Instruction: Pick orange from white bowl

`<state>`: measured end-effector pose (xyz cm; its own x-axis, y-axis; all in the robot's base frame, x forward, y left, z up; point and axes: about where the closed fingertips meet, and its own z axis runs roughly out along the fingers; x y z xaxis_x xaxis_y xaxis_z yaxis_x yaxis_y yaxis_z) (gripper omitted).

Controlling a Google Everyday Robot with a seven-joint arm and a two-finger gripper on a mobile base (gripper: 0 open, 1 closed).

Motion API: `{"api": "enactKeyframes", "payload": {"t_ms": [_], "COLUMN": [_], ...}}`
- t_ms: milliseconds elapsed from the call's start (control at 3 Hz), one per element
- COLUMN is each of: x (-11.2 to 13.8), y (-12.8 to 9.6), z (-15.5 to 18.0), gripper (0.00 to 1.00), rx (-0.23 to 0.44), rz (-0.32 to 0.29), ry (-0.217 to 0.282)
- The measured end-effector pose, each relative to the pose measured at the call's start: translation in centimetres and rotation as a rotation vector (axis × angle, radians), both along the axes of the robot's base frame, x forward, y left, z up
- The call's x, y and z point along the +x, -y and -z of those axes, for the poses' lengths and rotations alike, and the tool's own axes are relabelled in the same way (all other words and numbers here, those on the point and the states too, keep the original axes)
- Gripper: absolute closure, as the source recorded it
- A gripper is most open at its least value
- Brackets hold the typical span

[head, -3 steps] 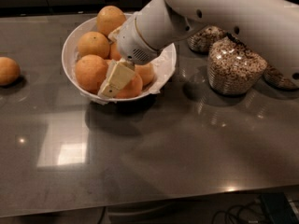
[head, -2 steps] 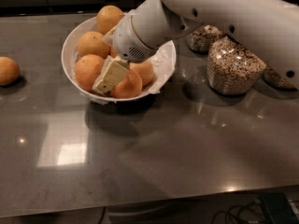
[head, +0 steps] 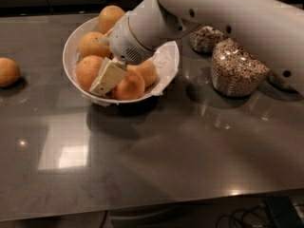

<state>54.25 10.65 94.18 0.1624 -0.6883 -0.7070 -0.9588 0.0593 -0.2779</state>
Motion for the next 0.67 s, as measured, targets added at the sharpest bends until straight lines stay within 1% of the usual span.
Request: {"api": "enactKeyframes", "payload": {"t_ms": [667], "x": [-0.58], "y": [-1.66], "z": [1.19], "gripper": [0.21], "rx": [0.001], "rz": [-0.046], "ry": [-0.053]}}
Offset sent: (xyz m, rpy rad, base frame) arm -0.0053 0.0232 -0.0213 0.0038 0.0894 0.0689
